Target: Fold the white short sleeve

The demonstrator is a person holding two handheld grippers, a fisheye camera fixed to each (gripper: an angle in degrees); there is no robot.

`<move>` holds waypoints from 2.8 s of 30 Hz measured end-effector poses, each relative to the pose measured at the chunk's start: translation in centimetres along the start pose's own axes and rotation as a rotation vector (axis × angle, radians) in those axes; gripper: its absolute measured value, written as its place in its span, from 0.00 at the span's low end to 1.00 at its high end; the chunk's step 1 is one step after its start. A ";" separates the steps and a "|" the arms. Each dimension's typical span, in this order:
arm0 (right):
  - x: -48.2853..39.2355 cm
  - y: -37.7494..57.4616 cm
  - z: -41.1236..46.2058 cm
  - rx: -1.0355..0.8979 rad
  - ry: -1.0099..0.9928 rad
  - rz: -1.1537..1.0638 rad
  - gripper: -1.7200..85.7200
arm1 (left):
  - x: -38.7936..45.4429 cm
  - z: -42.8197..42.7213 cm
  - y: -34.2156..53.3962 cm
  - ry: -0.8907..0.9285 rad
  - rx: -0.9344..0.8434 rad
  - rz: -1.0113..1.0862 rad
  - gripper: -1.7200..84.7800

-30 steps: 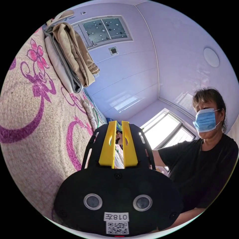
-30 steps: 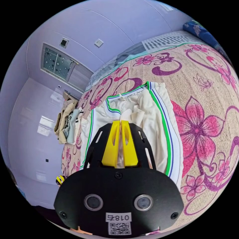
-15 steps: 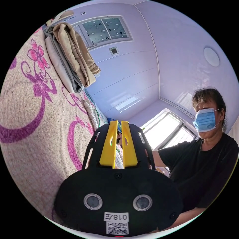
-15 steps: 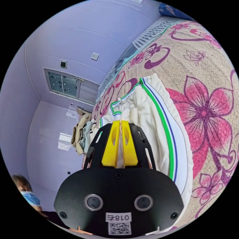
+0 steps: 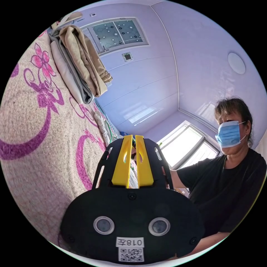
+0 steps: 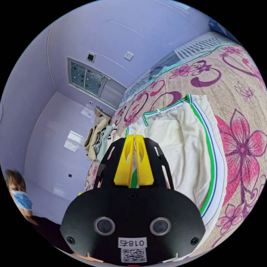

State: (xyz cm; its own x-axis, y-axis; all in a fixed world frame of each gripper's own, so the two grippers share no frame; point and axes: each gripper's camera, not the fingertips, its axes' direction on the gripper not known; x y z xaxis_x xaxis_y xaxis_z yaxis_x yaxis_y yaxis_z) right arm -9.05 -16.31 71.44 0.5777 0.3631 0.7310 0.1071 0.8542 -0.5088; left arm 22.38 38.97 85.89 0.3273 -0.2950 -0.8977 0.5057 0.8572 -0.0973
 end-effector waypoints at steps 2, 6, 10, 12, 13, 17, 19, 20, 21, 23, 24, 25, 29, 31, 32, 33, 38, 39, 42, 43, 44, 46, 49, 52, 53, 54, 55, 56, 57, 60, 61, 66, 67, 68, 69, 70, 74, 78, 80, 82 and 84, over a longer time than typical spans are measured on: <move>-1.7 -0.1 1.8 -0.068 0.045 -0.074 0.03 | 0.4 -0.8 -0.1 0.000 0.000 0.001 0.02; -4.8 -0.5 5.8 -0.229 0.110 -0.211 0.08 | 0.9 -2.0 -0.4 -0.002 0.000 -0.001 0.02; -9.0 -0.4 8.5 -0.441 0.103 -0.370 0.14 | 1.8 -3.8 -1.1 -0.004 -0.002 -0.006 0.01; -11.3 0.1 7.1 -0.381 0.106 -0.451 0.13 | 2.3 -4.6 -1.5 -0.004 -0.002 -0.006 0.01; -12.5 0.4 5.4 -0.307 0.136 -0.482 0.13 | 2.6 -5.2 -1.8 -0.005 -0.002 -0.006 0.01; -13.4 2.6 3.3 -0.320 0.296 -0.514 0.13 | 4.0 -7.3 -3.0 -0.006 -0.003 -0.004 0.01; -12.9 4.8 4.3 -0.406 0.413 -0.506 0.13 | 4.7 -8.2 -3.6 -0.006 -0.004 -0.002 0.01; -12.9 5.3 4.7 -0.426 0.428 -0.505 0.13 | 5.2 -8.9 -4.1 -0.006 -0.004 -0.001 0.01; -12.9 6.2 5.7 -0.467 0.419 -0.502 0.13 | 5.5 -9.2 -4.3 -0.006 -0.004 0.000 0.01; -14.0 7.7 7.3 -0.545 0.332 -0.532 0.13 | 6.6 -10.5 -5.3 -0.005 -0.003 0.003 0.01; -15.5 8.7 8.3 -0.590 0.302 -0.588 0.12 | 6.9 -10.9 -5.6 -0.005 -0.002 0.004 0.01; -17.3 9.8 9.1 -0.626 0.317 -0.669 0.12 | 7.5 -11.5 -6.2 -0.007 -0.002 0.003 0.01; -21.9 11.0 10.7 -0.633 0.384 -0.795 0.11 | 9.7 -13.8 -8.6 -0.013 0.002 -0.015 0.01; -24.8 10.6 12.0 -0.547 0.457 -0.830 0.12 | 10.9 -14.9 -9.9 0.000 0.012 -0.035 0.02; -25.7 10.5 12.4 -0.523 0.460 -0.836 0.12 | 11.7 -15.5 -10.8 0.032 0.022 -0.068 0.03; -27.4 10.1 13.5 -0.487 0.460 -0.847 0.12 | 12.1 -15.7 -11.3 0.058 0.023 -0.086 0.03; -33.7 8.8 21.1 -0.395 0.554 -0.927 0.12 | 21.2 -17.8 -13.5 -0.058 -0.200 -0.153 0.08; -34.7 8.4 23.6 -0.416 0.583 -0.942 0.12 | 22.7 -18.2 -13.6 -0.123 -0.237 -0.139 0.08; -36.1 7.5 29.6 -0.498 0.668 -0.954 0.13 | 29.3 -19.4 -15.5 -0.413 -0.373 -0.082 0.11; -36.2 7.3 31.6 -0.515 0.729 -0.952 0.13 | 31.6 -19.4 -16.8 -0.461 -0.435 -0.064 0.12; -36.1 7.2 32.4 -0.523 0.757 -0.953 0.14 | 34.0 -19.5 -17.4 -0.515 -0.483 -0.053 0.14; -35.7 6.8 34.9 -0.564 0.843 -0.941 0.13 | 37.0 -19.5 -17.1 -0.597 -0.568 -0.043 0.15; -34.7 6.3 36.2 -0.626 0.845 -0.883 0.10 | 39.9 -18.8 -14.9 -0.680 -0.702 -0.081 0.17; -34.9 5.9 36.0 -0.617 0.879 -0.850 0.05 | 42.9 -18.6 -14.7 -0.738 -0.752 -0.072 0.17; -35.0 5.9 35.9 -0.615 0.878 -0.851 0.05 | 44.2 -18.6 -15.4 -0.783 -0.775 -0.048 0.17; -35.3 6.0 35.7 -0.611 0.893 -0.862 0.04 | 44.7 -18.6 -15.8 -0.801 -0.779 -0.041 0.17; -35.6 6.0 35.5 -0.599 0.905 -0.876 0.04 | 45.7 -19.1 -16.7 -0.829 -0.768 -0.041 0.17; -35.8 6.1 35.4 -0.593 0.903 -0.882 0.04 | 46.9 -19.5 -17.7 -0.880 -0.757 -0.021 0.17; -36.0 6.0 35.1 -0.585 0.899 -0.888 0.04 | 47.6 -19.7 -18.1 -0.919 -0.754 -0.001 0.17; -36.1 5.8 34.4 -0.574 0.880 -0.882 0.03 | 49.5 -19.9 -19.5 -0.947 -0.808 0.029 0.18; -35.9 5.6 34.2 -0.573 0.872 -0.870 0.03 | 49.6 -19.8 -19.8 -0.944 -0.829 0.021 0.18; -35.4 5.1 32.7 -0.535 0.845 -0.850 0.03 | 51.0 -21.8 -22.7 -0.978 -0.809 0.017 0.08; -35.2 4.8 32.1 -0.523 0.834 -0.844 0.03 | 51.3 -22.4 -23.4 -0.943 -0.806 0.003 0.05; -35.1 4.7 31.8 -0.516 0.829 -0.839 0.03 | 51.6 -22.9 -24.0 -0.941 -0.800 0.006 0.02; -34.8 4.3 31.1 -0.503 0.815 -0.825 0.03 | 51.9 -23.1 -24.3 -0.948 -0.801 0.016 0.02; -34.3 3.9 30.4 -0.499 0.793 -0.807 0.03 | 52.3 -23.3 -24.9 -0.959 -0.805 0.043 0.02; -32.4 2.7 28.5 -0.491 0.735 -0.750 0.03 | 53.9 -24.1 -27.4 -0.959 -0.794 0.119 0.01; -29.9 1.1 24.8 -0.443 0.650 -0.662 0.03 | 55.8 -23.4 -29.6 -0.895 -0.808 0.224 0.01; -28.3 0.0 21.7 -0.389 0.588 -0.589 0.03 | 56.8 -22.1 -31.0 -0.793 -0.834 0.304 0.01; -25.0 -1.4 16.2 -0.296 0.489 -0.450 0.03 | 57.1 -20.9 -32.0 -0.689 -0.872 0.355 0.01; -21.6 -1.8 11.7 -0.222 0.409 -0.324 0.03 | 57.0 -19.3 -32.7 -0.588 -0.927 0.397 0.01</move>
State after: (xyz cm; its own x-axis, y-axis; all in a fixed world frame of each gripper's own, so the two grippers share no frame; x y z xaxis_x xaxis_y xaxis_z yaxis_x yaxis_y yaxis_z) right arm -31.15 -21.31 61.85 0.7488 -0.1167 0.6525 0.4737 0.7828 -0.4035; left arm 9.09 2.25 29.58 0.7740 0.1216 -0.6214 -0.4125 0.8414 -0.3491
